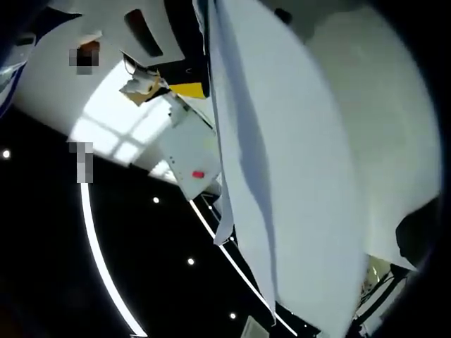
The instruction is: Organize the stack of printing papers by aligning and flattening the scattered papers on the table
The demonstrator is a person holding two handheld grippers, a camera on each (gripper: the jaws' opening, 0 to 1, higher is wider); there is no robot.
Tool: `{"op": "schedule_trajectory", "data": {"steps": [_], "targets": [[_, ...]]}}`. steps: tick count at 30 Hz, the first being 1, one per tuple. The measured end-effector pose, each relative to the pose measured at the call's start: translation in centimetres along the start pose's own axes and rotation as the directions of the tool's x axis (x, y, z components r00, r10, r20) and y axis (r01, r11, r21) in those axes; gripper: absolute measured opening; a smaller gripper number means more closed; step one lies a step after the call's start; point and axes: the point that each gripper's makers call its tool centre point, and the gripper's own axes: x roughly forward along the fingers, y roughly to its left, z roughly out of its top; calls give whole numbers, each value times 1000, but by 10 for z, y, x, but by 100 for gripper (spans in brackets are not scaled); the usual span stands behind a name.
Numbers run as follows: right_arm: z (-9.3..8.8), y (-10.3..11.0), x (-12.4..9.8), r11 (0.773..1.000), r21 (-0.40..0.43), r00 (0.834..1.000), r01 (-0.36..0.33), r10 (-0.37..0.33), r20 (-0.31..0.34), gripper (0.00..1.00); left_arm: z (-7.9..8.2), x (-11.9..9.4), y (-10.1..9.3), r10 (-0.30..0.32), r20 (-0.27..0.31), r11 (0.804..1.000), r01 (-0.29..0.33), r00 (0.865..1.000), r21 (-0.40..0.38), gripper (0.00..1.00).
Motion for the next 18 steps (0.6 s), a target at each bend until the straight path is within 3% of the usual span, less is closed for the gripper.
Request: {"op": "schedule_trajectory", "data": {"steps": [8,18], "targets": [[-5,-2,1,997,-71,1000,17,-18,-13,82,0,0,-1,-1,-2,1000,1,1000,0,6],[-8,-5,5,996,-91,1000,8,-10,-23,82,1,-1,1,-3,-1,1000,3,1000,-1,6]]}}
